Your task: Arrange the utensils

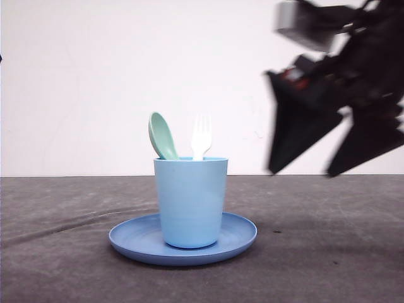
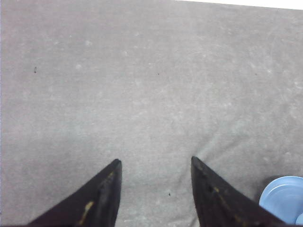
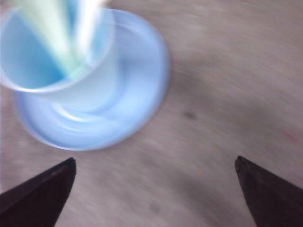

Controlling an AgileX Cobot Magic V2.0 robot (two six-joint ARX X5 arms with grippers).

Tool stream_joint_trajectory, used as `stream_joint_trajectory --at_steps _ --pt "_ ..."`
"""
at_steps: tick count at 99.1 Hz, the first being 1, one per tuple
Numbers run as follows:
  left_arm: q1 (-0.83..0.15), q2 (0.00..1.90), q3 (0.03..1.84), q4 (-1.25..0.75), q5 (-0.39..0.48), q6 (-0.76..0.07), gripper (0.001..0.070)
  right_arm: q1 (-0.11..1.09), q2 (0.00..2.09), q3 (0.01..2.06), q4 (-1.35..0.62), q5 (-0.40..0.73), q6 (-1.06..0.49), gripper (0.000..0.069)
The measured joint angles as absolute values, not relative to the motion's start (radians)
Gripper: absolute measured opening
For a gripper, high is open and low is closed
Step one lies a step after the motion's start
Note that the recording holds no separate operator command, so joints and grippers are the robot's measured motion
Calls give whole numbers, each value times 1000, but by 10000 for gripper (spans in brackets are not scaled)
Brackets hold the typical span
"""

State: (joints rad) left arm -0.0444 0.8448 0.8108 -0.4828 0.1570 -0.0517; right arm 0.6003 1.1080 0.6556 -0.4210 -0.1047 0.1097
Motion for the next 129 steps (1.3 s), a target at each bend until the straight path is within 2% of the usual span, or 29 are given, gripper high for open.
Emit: stream_joint_trajectory --at_steps 27,54,78,110,113,116,123,129 --pt "-44 845 811 -485 157 -52 274 374 983 792 -699 -105 118 680" --pt "-44 845 811 -521 157 -52 274 249 907 915 -766 -104 106 680" --pt "-44 845 811 -539 157 -60 274 188 895 918 -831 -5 94 680" --pt "-44 845 811 -543 157 -68 271 185 896 918 -836 -2 94 677" --pt "-44 845 811 -543 157 -68 255 185 896 918 -837 -2 94 652" --pt "-44 845 811 -543 157 -68 221 185 896 918 -838 -2 95 588" --pt "-44 845 811 -543 157 -70 97 184 896 918 -843 -2 94 378" --pt "-44 845 811 -543 157 -71 42 184 896 918 -843 -2 94 198"
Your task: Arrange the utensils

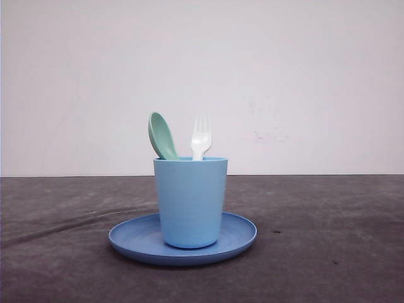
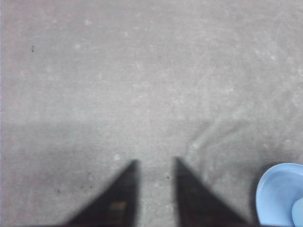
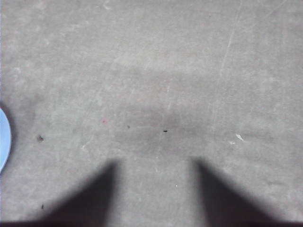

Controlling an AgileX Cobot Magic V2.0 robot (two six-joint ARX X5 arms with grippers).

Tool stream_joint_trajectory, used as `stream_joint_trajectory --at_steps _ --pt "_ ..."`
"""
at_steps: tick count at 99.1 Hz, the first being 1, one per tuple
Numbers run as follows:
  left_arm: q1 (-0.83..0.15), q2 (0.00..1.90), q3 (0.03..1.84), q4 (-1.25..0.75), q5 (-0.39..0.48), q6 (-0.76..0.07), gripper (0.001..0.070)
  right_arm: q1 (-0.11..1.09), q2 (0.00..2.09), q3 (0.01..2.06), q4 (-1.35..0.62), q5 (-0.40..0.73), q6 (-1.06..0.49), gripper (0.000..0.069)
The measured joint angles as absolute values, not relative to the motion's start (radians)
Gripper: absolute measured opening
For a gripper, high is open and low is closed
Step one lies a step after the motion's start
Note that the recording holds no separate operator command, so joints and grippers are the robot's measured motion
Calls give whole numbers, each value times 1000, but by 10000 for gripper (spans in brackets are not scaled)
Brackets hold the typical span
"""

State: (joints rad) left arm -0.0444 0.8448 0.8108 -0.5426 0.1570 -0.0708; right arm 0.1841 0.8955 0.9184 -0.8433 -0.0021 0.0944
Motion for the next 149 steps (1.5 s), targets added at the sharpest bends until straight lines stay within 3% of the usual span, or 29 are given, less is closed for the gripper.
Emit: stream_joint_trajectory --at_steps 8,21,66,75,105,127,149 --pt "-44 845 811 -545 157 -70 20 184 896 918 -844 -2 94 61" --pt "-44 845 811 -545 157 -70 14 184 896 918 -853 -2 94 10" --pt "-48 843 811 -545 157 -70 14 184 896 918 -734 -2 94 4" --pt "-49 815 801 -538 129 -37 14 184 896 918 -703 -2 94 4" --pt "-49 428 437 -334 -28 -22 14 184 896 918 -590 -2 94 4" --pt "-49 154 163 -311 -32 -45 14 184 896 918 -508 -2 94 4" --pt "-49 3 68 -276 -31 -46 14 184 895 918 -427 -1 94 4"
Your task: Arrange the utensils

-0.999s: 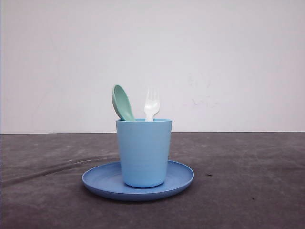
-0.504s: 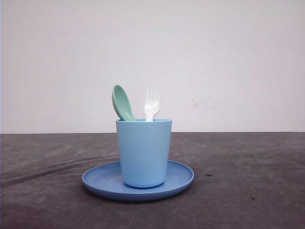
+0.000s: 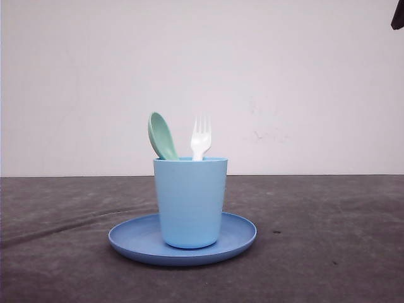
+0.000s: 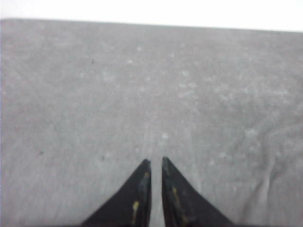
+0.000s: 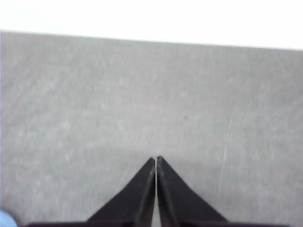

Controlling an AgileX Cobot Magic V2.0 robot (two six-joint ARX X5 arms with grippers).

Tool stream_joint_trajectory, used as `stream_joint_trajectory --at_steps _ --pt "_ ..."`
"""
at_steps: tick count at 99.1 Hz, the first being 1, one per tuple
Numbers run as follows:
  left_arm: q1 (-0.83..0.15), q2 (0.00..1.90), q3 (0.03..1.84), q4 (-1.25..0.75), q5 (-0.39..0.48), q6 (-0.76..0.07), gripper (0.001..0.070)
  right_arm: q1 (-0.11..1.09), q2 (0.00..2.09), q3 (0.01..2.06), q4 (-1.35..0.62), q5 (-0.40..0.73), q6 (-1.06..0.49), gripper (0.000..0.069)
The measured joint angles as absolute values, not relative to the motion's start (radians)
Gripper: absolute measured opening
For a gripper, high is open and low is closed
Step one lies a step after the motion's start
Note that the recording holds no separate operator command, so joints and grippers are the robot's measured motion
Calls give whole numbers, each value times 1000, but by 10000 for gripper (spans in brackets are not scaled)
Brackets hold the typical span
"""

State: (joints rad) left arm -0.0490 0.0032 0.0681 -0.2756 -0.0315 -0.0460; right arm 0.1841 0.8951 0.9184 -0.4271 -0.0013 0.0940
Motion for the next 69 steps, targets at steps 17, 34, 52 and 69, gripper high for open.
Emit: stream_joint_trajectory --at_steps 17,34,52,69 --pt "-49 5 43 -213 -21 -48 14 184 894 918 -373 -1 94 4" --pt "-49 5 39 -202 -21 -49 14 184 894 918 -331 -1 94 4" --pt "-49 5 39 -202 -21 -49 14 184 894 918 -304 -1 94 4" --pt "-49 5 39 -202 -21 -49 14 184 894 918 -278 -1 94 4"
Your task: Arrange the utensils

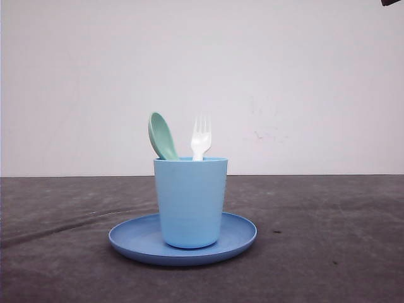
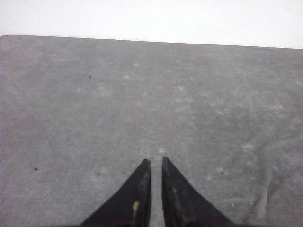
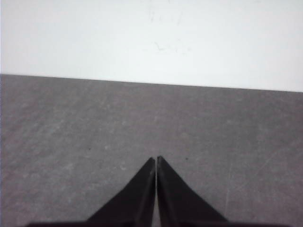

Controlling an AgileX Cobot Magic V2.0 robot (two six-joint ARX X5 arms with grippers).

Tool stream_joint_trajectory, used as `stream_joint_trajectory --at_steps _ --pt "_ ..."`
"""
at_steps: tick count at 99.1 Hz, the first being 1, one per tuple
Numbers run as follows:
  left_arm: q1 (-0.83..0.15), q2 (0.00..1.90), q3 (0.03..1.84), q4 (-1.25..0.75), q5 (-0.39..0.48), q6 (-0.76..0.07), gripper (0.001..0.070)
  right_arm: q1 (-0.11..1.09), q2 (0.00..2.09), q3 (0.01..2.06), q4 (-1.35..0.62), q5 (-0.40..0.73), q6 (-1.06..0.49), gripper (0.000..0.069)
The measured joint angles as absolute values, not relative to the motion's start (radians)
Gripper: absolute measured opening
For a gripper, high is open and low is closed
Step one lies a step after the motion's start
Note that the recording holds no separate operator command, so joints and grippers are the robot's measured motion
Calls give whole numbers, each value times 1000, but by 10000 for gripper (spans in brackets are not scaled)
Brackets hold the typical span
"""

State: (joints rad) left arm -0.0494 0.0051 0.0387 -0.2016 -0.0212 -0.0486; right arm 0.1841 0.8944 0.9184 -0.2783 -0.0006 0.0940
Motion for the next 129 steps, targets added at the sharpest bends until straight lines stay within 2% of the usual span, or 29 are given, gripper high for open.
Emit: stream_joint_trajectory --at_steps 31,48,105,129 --pt "-49 5 39 -201 -21 -49 14 177 888 918 -273 14 92 4" --pt "-49 5 39 -201 -21 -49 14 142 776 861 -299 47 85 4" --pt "-49 5 39 -201 -21 -49 14 47 30 157 -297 44 83 4" --pt "-49 5 38 -200 -21 -49 14 32 6 15 -156 -22 83 4"
